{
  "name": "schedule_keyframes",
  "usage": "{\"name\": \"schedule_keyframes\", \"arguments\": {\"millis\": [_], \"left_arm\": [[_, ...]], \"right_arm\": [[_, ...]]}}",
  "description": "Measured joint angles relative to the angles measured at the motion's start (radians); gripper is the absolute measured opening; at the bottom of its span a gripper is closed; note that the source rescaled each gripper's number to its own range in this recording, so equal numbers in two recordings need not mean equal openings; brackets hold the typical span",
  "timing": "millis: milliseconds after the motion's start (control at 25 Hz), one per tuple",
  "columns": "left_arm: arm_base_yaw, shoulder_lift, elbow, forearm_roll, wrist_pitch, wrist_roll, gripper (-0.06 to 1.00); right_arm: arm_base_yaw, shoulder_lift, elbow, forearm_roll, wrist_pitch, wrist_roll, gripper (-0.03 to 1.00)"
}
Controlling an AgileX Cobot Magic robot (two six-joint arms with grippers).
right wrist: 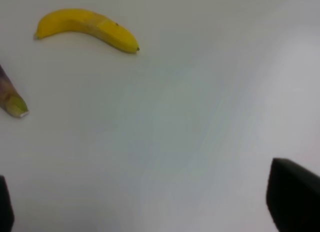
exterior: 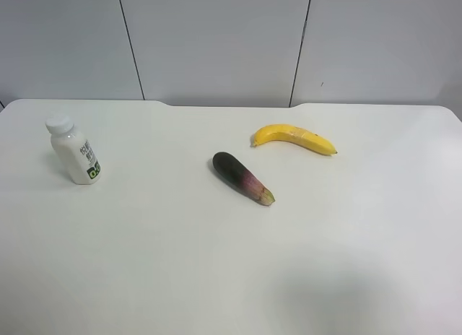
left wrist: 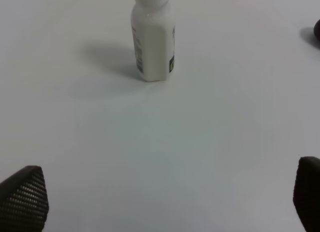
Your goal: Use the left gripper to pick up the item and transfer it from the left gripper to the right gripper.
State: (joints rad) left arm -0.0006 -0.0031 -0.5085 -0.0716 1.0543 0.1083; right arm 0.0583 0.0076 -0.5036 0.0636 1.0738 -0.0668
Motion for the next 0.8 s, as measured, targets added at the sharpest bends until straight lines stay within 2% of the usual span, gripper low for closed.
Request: {"name": "schedule_keyframes", "arguments": {"millis": [800], "left_arm": [[0.000,0.000,0.000,0.000,0.000,0.000,0.97]], "right_arm": [[0.000,0.000,0.000,0.000,0.000,0.000,1.00]]}}
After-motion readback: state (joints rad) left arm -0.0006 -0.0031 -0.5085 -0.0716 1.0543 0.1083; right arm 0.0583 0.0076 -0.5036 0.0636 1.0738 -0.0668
